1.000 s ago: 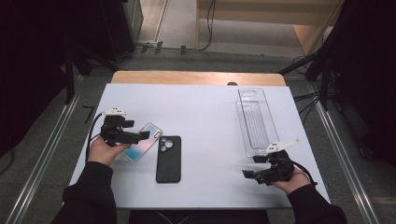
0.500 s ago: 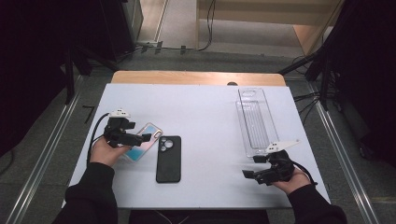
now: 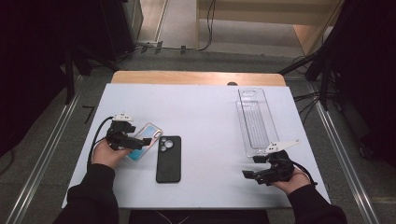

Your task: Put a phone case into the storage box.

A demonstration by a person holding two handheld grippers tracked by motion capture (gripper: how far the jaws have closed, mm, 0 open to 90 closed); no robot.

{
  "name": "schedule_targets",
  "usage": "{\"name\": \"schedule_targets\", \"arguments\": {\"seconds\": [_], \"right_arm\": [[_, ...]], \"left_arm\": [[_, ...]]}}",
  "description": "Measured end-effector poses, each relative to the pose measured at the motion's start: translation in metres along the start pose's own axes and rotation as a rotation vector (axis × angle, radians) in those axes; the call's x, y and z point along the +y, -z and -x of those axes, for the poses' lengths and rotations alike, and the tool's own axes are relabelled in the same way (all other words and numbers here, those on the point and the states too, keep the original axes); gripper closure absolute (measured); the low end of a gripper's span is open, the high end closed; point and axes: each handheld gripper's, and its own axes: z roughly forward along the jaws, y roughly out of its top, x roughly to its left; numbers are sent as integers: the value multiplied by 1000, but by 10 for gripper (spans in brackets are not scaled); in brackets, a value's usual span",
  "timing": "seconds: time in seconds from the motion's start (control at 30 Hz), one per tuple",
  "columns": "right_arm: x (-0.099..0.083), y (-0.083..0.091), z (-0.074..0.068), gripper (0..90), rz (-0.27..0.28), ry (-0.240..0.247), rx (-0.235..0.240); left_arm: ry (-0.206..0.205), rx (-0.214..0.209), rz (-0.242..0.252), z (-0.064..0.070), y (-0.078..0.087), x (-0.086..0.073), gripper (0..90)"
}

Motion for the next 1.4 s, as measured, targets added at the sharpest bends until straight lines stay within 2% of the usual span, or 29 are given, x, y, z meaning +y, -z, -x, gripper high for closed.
{"name": "schedule_targets", "arguments": {"seconds": [0.33,0.53,0.83,0.87,0.9,1.13,1.2,1.4], "right_arm": [[0,0,0,186,-5,0,0],[0,0,0,186,-6,-5,-1],[0,0,0,186,-5,-2,-4],[0,0,0,186,-5,-2,-5],[0,0,0,186,-5,-3,-6],[0,0,0,186,-6,2,-6],[0,0,0,186,-5,4,-6],[0,0,0,186,-4,4,-6]], "left_arm": [[-27,17,-31,-1,-10,-6,68],[-50,38,-75,1,-17,-9,68],[-106,96,-66,8,-20,-14,76],[-122,127,-63,10,-20,-15,93],[-124,129,-56,11,-20,-16,118],[-111,143,-40,11,-19,-17,144],[-100,135,-34,9,-18,-17,162],[-101,138,-43,10,-18,-16,167]]}}
